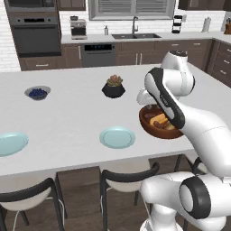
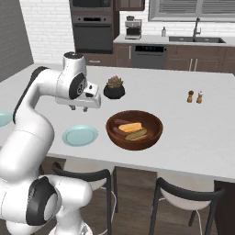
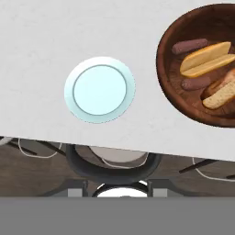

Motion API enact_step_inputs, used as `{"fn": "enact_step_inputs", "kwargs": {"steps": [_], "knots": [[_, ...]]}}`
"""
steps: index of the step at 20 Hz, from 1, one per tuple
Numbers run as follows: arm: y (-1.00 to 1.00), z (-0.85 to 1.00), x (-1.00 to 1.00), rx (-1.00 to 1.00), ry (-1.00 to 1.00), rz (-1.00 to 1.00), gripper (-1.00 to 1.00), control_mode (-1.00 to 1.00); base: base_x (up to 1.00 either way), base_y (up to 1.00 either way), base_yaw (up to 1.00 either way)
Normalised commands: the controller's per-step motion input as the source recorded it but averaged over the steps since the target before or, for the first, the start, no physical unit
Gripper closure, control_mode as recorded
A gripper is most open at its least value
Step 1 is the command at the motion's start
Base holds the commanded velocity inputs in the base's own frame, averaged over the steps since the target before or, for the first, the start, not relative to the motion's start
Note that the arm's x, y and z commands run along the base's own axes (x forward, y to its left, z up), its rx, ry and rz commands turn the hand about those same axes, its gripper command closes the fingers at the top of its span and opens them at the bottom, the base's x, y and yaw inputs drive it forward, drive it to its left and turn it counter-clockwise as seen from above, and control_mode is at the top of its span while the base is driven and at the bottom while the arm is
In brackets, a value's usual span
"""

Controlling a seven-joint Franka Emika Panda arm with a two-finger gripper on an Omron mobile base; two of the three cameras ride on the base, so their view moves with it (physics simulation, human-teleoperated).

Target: Place one bun and one sausage from the bowl on each plate.

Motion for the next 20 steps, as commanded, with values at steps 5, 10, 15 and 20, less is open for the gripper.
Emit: {"fn": "enact_step_inputs", "kwargs": {"steps": [5, 10, 15, 20], "knots": [[-0.32, -0.10, -0.11, 0.00, -0.11, -0.08, -1.00, -1.00, 0.00, 0.00, 0.00], [-0.96, -0.29, 0.09, 0.00, -0.02, -0.30, -1.00, -1.00, 0.00, 0.00, 0.00], [-0.82, -0.21, 0.27, 0.00, 0.00, -0.34, -1.00, -1.00, 0.00, 0.00, 0.00], [-0.69, -0.04, 0.38, 0.00, 0.00, -0.34, -1.00, -1.00, 0.00, 0.00, 0.00]]}}
